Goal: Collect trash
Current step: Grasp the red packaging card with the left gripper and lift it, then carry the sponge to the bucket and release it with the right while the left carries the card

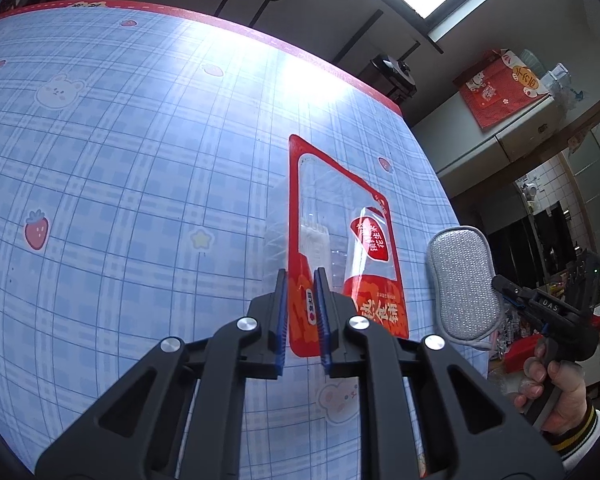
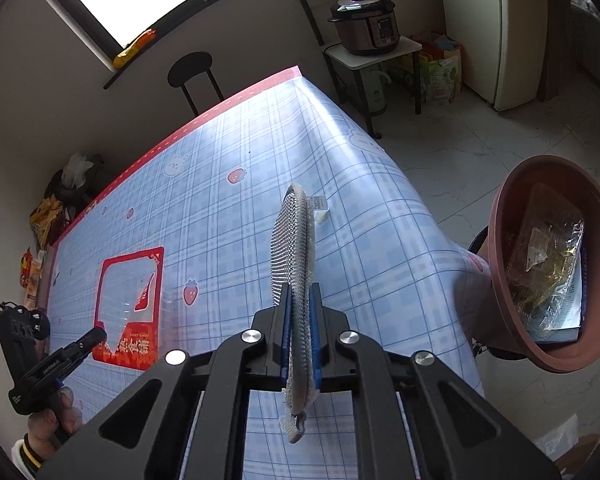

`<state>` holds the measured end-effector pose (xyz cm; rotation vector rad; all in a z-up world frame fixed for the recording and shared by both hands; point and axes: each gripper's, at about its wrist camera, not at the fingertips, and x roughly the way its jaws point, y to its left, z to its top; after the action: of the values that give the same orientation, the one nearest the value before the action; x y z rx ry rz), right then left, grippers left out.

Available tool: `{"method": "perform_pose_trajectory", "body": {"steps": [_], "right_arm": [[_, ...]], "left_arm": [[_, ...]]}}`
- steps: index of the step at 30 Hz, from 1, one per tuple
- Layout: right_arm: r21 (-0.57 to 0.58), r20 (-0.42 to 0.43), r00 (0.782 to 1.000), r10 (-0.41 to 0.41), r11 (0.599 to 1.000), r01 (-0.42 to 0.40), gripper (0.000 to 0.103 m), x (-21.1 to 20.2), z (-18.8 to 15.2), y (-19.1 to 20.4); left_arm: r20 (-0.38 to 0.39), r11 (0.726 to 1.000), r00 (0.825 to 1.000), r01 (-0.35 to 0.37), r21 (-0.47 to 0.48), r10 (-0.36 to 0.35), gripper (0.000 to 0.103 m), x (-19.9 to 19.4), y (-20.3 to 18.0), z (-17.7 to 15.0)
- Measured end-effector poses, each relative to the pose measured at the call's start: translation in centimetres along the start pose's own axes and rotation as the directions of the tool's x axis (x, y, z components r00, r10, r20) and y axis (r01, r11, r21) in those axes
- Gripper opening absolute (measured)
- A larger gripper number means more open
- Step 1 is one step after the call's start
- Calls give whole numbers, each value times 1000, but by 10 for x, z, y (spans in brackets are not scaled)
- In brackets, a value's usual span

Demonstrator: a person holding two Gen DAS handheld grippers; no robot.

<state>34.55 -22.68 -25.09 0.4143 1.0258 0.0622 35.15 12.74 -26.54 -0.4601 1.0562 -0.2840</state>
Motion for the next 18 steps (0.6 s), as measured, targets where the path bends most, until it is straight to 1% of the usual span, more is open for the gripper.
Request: {"method": "perform_pose_trajectory", "body": {"steps": [6, 12, 18], "right_arm": [[-61, 65, 998, 13, 998, -9, 8, -19, 4, 12], [-70, 121, 992, 35, 997, -27, 8, -41, 7, 13], [-62, 162, 985, 57, 997, -47, 8, -66, 8, 4]], "left_arm": [[49, 1000, 999, -12, 22, 10, 10, -22, -4, -1], [85, 998, 996, -26, 53, 21, 8, -42, -12, -2], [122, 994, 992, -41, 101, 28, 6, -60, -30, -1]]}}
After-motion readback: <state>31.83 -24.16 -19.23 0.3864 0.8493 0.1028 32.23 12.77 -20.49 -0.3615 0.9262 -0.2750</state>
